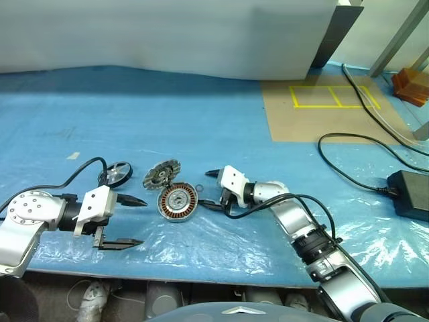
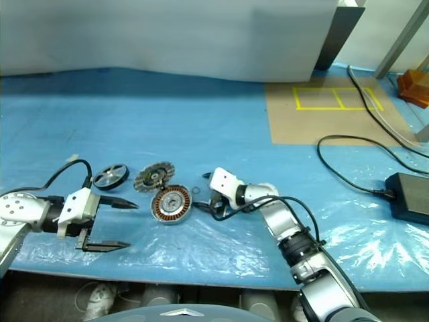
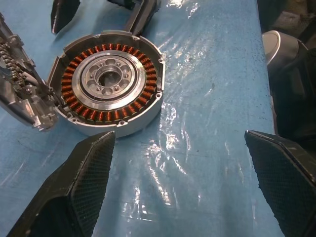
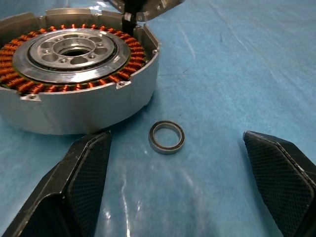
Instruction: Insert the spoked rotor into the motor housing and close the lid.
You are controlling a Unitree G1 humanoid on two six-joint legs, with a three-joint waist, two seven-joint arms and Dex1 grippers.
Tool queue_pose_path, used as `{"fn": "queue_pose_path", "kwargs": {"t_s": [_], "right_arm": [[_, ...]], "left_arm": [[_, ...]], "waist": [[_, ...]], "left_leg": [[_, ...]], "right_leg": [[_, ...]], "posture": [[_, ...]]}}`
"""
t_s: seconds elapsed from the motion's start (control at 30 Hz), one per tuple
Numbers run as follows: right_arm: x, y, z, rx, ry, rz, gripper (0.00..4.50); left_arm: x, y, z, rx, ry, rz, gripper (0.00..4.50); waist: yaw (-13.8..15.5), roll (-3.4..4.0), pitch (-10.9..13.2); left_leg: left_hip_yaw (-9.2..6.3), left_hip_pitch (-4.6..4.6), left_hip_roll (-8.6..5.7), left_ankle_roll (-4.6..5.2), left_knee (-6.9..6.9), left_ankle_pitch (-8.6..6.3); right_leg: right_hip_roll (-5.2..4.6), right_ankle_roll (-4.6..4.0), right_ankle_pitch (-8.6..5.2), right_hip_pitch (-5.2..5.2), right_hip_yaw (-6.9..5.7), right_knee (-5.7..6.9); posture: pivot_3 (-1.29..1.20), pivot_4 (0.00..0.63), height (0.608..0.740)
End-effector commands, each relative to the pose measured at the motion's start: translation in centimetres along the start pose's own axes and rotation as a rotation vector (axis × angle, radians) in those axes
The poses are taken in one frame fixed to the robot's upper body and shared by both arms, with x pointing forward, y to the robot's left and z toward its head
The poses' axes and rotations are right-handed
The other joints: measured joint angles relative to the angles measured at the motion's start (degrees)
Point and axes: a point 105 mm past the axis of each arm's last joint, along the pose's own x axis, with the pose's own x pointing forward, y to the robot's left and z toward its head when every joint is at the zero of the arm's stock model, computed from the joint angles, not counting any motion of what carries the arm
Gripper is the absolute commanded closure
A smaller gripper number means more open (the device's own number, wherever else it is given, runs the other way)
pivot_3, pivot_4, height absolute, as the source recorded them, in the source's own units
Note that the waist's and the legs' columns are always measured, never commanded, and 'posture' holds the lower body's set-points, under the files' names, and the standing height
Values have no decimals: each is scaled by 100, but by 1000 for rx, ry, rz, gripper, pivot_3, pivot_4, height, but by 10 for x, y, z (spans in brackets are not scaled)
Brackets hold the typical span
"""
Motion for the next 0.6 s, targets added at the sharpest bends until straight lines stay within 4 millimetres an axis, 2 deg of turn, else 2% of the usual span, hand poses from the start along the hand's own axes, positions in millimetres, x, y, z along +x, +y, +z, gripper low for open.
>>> {"fn": "queue_pose_path", "kwargs": {"t_s": [0.03,0.13,0.23,0.43,0.6], "right_arm": [[2,0,0,-9,-6,6,16],[2,4,-5,15,1,21,16],[2,6,-8,22,10,24,624],[0,6,-16,63,33,14,2710],[-3,8,-20,62,51,10,2710]], "left_arm": [[-6,1,9,46,-1,19,68],[-7,1,9,49,0,20,68],[-6,2,10,54,0,20,68],[-5,3,10,63,2,10,68],[-5,5,10,73,2,4,68]], "waist": [[2,0,0],[8,0,0],[10,0,0],[11,0,0],[12,-2,-2]], "left_leg": [[0,1,0,0,-1,0],[0,2,0,0,0,0],[0,3,0,0,1,0],[0,4,0,0,3,0],[0,7,0,0,3,0]], "right_leg": [[0,-1,-1,0,0,0],[0,-1,-1,0,0,2],[0,-1,-1,1,1,3],[-1,-1,-1,2,1,5],[-1,-1,-1,5,1,6]], "posture": [[0,150,740],[0,150,740],[0,150,740],[0,150,740],[0,150,740]]}}
